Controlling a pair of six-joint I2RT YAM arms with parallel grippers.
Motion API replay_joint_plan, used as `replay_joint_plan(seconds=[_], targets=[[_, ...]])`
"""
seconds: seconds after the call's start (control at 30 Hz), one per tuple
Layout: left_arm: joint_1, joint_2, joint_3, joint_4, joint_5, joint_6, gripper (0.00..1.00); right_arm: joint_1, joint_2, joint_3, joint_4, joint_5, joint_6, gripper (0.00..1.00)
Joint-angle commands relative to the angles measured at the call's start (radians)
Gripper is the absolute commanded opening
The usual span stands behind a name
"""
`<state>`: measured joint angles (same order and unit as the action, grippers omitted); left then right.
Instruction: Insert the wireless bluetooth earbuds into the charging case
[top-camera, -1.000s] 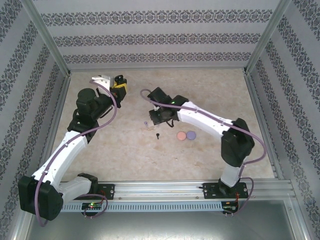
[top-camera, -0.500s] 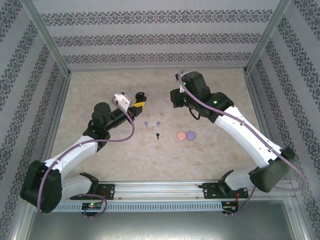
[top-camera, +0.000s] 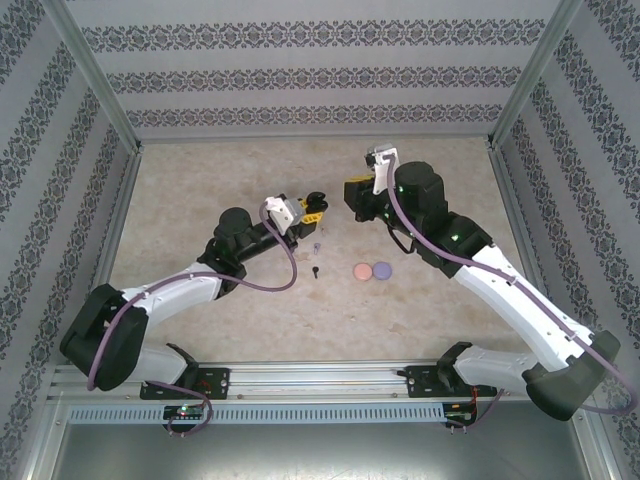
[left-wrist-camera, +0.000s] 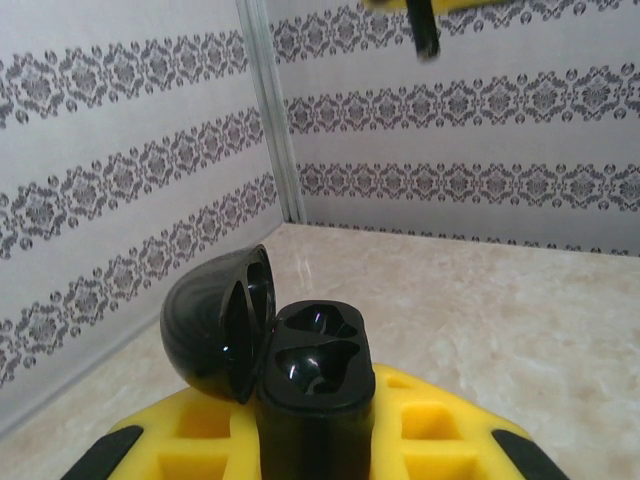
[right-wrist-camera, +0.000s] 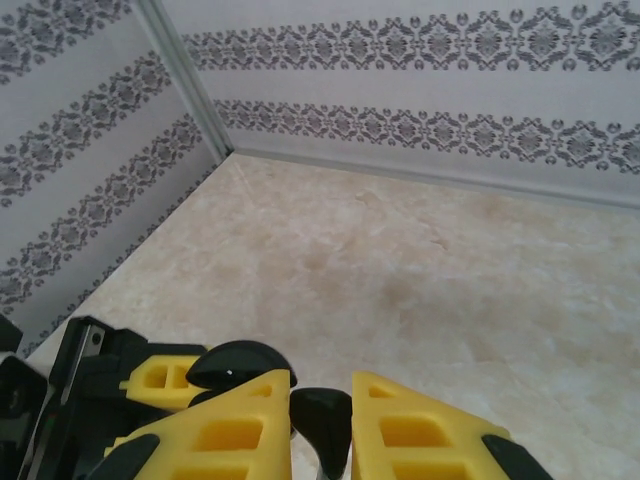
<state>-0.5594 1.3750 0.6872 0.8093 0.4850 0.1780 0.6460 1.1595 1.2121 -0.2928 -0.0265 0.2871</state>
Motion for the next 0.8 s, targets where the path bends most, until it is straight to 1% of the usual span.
replay_joint_plan(seconds=[0.0, 0.23, 0.77], targets=[[-0.016, 0.014, 0.048, 0.139, 0.028, 0.012, 0.0, 0.017, -0.033, -0.038, 0.124, -0.071, -0.029, 0.18], [-0.026, 0.047, 0.076, 0.187, 0.059, -0.003, 0.0, 0.045, -0.037, -0.06, 0.165, -0.093, -0.032, 0.18], [-0.028, 0.051, 0.085, 0.188, 0.07, -0.025, 0.0, 0.076, 0.012, -0.048, 0.177, -0.088, -0.025, 0.17]])
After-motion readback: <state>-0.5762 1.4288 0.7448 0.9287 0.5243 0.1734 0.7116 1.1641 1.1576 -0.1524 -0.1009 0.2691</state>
